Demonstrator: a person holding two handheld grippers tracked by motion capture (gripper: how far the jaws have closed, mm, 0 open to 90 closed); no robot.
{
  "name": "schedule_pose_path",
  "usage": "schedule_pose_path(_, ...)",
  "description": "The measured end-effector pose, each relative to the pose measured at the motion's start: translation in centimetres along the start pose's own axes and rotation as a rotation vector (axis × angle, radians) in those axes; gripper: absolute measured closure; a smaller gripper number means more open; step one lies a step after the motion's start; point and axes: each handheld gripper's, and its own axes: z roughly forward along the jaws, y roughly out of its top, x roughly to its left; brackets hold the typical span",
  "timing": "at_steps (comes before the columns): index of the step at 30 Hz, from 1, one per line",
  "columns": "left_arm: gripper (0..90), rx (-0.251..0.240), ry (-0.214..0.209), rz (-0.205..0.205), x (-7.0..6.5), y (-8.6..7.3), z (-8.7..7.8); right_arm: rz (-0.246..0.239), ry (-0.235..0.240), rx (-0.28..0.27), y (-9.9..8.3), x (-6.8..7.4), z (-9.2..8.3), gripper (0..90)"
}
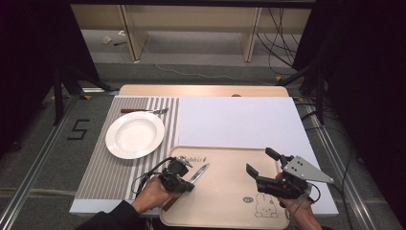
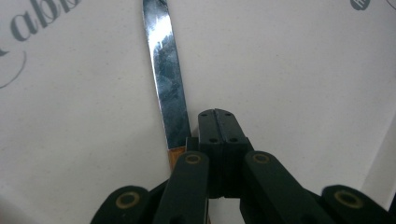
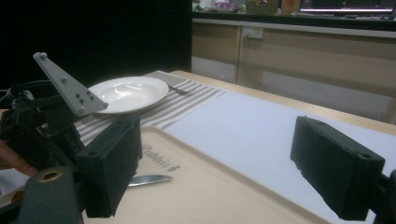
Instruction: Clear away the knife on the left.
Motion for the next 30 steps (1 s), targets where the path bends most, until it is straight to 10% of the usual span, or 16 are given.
schedule_pose_path(21, 89.8, 0.020, 0.004, -0.065, 1.8, -0.8, -0.8, -0.001, 0.002, -0.001, 0.0, 0.0, 0.0, 17.6)
schedule_pose_path(30, 89.8, 0.027, 0.000, -0.018, 2.9, -1.0, -1.2, -0.004, 0.001, -0.004, 0.0, 0.0, -0.1, 17.6)
